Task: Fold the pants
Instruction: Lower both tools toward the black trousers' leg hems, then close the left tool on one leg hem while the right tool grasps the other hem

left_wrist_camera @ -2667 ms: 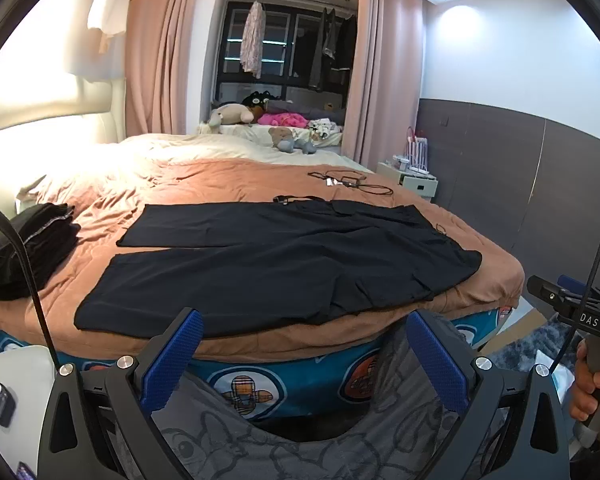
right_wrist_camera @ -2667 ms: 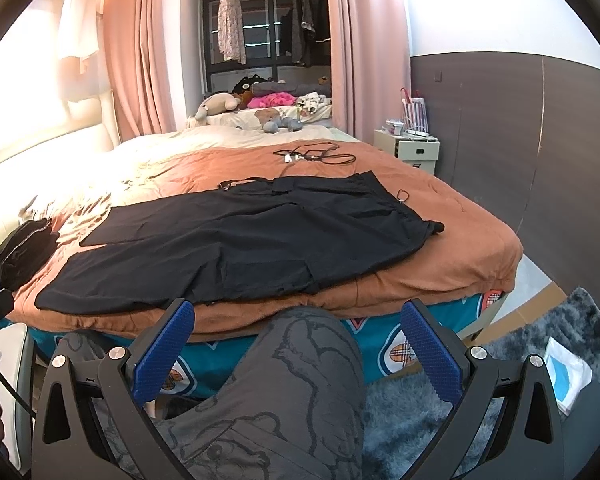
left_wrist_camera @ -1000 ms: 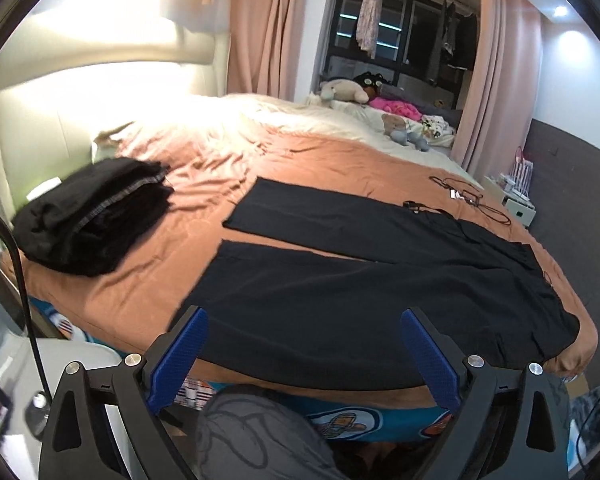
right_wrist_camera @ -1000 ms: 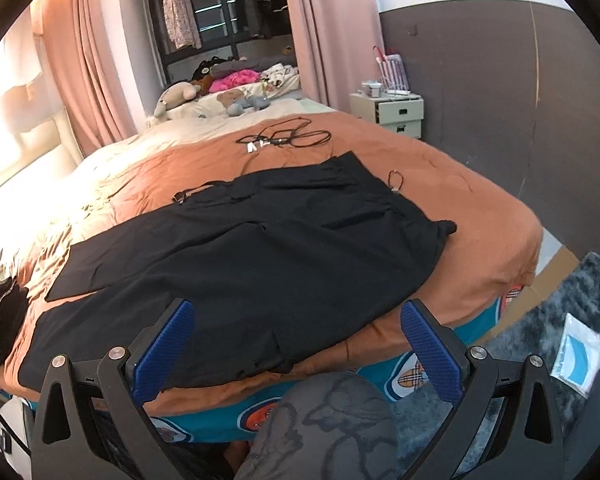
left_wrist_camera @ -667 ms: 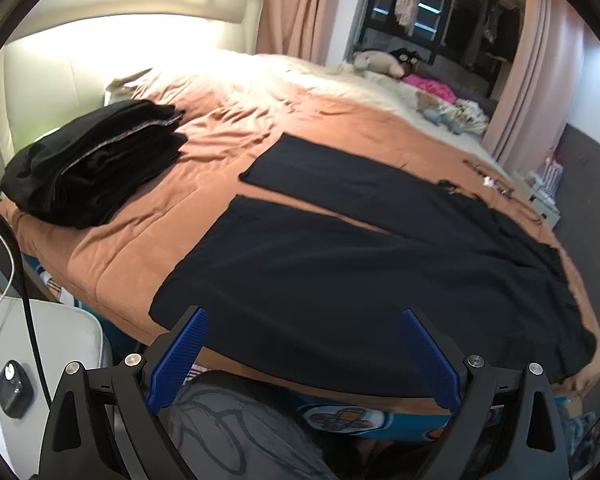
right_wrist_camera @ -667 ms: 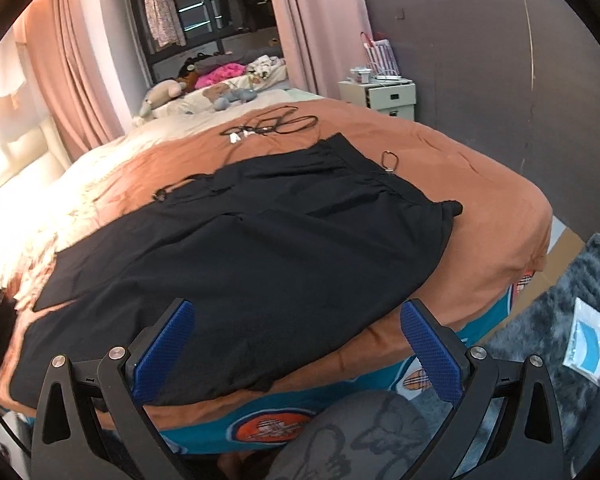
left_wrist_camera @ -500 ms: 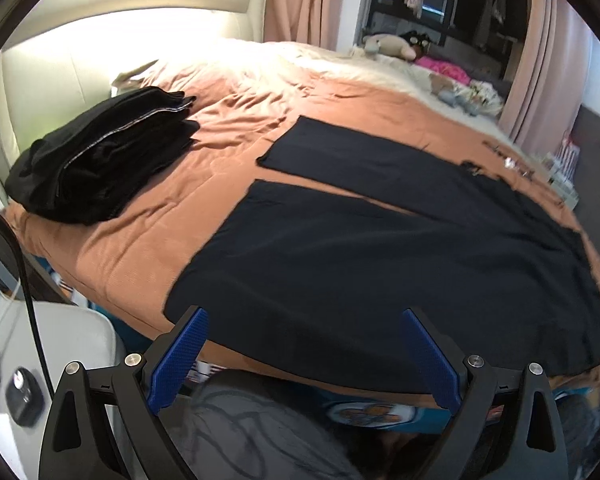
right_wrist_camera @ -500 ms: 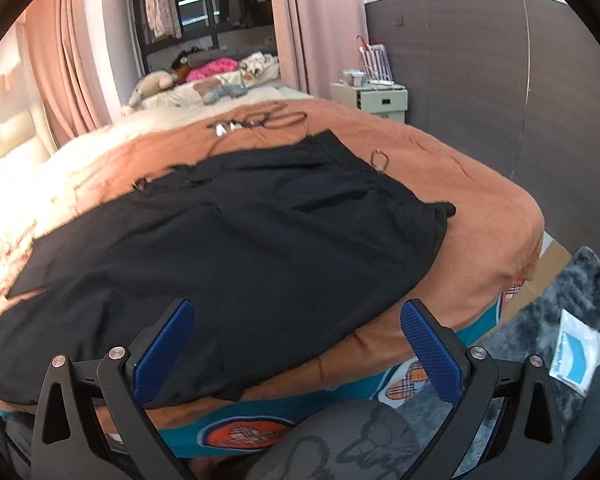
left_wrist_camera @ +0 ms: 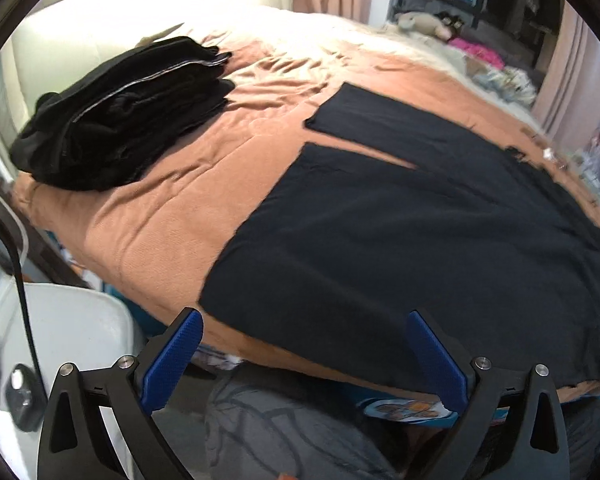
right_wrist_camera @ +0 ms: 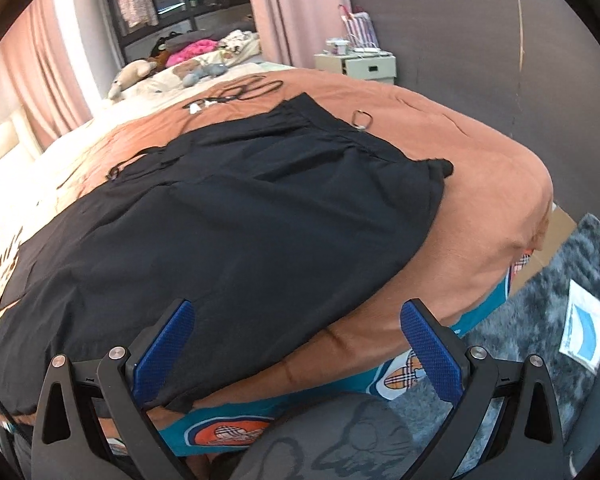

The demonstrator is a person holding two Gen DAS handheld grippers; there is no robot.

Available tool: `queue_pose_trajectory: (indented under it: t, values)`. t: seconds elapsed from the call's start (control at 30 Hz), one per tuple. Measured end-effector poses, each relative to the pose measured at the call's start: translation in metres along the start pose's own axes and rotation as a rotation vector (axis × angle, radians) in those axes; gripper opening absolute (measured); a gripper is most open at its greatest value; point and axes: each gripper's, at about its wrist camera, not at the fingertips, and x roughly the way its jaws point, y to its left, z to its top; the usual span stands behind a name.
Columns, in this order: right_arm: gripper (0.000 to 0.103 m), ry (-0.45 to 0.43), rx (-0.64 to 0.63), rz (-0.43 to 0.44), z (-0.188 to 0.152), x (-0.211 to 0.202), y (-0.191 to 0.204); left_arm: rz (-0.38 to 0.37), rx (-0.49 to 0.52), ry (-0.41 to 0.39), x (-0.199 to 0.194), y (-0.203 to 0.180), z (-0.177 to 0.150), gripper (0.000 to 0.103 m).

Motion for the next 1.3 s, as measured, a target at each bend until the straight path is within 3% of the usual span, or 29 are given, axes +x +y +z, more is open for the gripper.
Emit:
queue_pose_trajectory:
  t: [0.1,0.2,0.37,0.43,0.5,0.63,0.77,1.0,1.17,1.3]
  values:
    - [0.103,0.022,0.002,-0.01,0.001,0.009,0.0,0.024,0.011,0.046,0.01,0.0,-0.004,0.103]
    - [0.103,0.051,0.01,-0.029,0.002,0.018,-0.001,-0.076,-0.06,0.045,0.014,0.015,-0.009,0.103]
    - [0.103,0.088,0.041,0.009,0.005,0.03,-0.008,-0.144,-0.162,0.042,0.023,0.032,-0.011,0.102]
    - [0.103,0.098,0.046,0.014,0.007,0.036,-0.012,-0.163,-0.187,0.037,0.028,0.036,-0.011,0.098]
    - [0.103,0.105,0.059,0.028,0.009,0.039,-0.015,-0.162,-0.201,0.041,0.032,0.037,-0.011,0.085]
    - [0.096,0.119,0.098,0.055,0.014,0.048,-0.025,-0.176,-0.271,0.071,0.043,0.045,-0.011,0.078]
    - [0.092,0.119,0.144,0.072,0.014,0.052,-0.041,-0.19,-0.313,0.043,0.039,0.053,-0.014,0.07]
    - [0.084,0.076,0.2,0.103,0.01,0.042,-0.057,-0.22,-0.391,-0.022,0.027,0.073,-0.011,0.039]
    - [0.084,0.066,0.238,0.108,0.004,0.035,-0.066,-0.266,-0.436,-0.056,0.023,0.079,-0.01,0.033]
    - [0.084,0.054,0.285,0.126,-0.001,0.028,-0.077,-0.288,-0.469,-0.017,0.033,0.078,-0.013,0.033]
